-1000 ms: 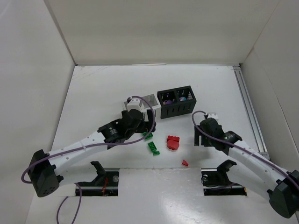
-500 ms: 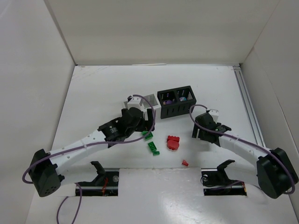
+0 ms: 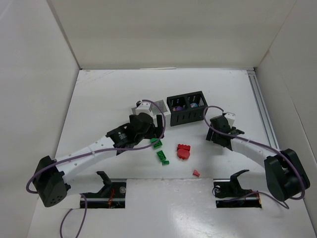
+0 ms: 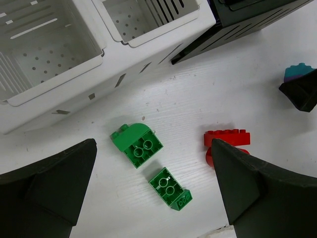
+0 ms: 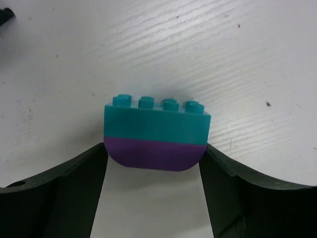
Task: Sort the legos into containers by color
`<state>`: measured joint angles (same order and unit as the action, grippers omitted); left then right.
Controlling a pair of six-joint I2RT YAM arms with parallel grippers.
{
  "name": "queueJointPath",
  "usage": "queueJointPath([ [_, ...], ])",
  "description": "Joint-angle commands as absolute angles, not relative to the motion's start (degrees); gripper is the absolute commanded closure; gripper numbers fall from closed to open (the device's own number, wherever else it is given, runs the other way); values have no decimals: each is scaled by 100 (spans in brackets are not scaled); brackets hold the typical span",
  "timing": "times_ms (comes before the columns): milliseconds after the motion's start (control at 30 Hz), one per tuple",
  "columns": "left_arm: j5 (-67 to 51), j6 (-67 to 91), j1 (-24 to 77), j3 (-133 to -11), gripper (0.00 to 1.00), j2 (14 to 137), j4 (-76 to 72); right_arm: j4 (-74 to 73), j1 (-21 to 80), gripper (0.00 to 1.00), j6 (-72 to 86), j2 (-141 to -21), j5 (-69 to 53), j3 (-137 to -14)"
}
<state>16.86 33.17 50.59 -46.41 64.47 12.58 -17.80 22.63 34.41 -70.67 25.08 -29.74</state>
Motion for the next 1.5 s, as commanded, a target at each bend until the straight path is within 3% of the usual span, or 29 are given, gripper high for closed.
queueJointPath([
  [0, 1696, 3199, 5027, -4913, 0, 6442, 1204, -1389, 2145, 23, 3297, -7198, 2602, -3286],
  [267, 1696, 3199, 5027, -4913, 0, 6495, 1204, -1389, 1978, 24, 3173, -7251, 2602, -3339],
  [500, 1696, 3199, 5027, -4913, 0, 6495, 1204, -1284, 1854, 55, 2681, -7304, 2303, -3340],
  [633, 1696, 3199, 5027, -4913, 0, 6495, 1204, -1204, 1802, 60, 2085, -7234, 2049, -3409],
  [800, 1442, 3129, 4975, -5080, 0, 6495, 1266, -871, 1863, 64, -92, -6734, 1250, -3708],
  [833, 1363, 3059, 4922, -5080, 0, 6434, 1213, -870, 1915, 66, -1106, -6445, 978, -3857],
  [1033, -340, 2664, 4447, -5010, 0, 6170, 493, -993, 2310, 66, -3687, -5022, -1465, -4042],
  [1200, -1894, 2505, 4386, -5010, 0, 6170, -235, -1063, 2899, 66, -4648, -4518, -3134, -4104],
  [1367, -3092, 2574, 4386, -5010, 0, 6223, -983, -1186, 3742, 66, -5053, -4518, -3322, -4491],
  [1467, -3208, 2646, 4386, -4939, 0, 6275, -1212, -1073, 3981, 67, -5115, -4623, -3392, -4605],
])
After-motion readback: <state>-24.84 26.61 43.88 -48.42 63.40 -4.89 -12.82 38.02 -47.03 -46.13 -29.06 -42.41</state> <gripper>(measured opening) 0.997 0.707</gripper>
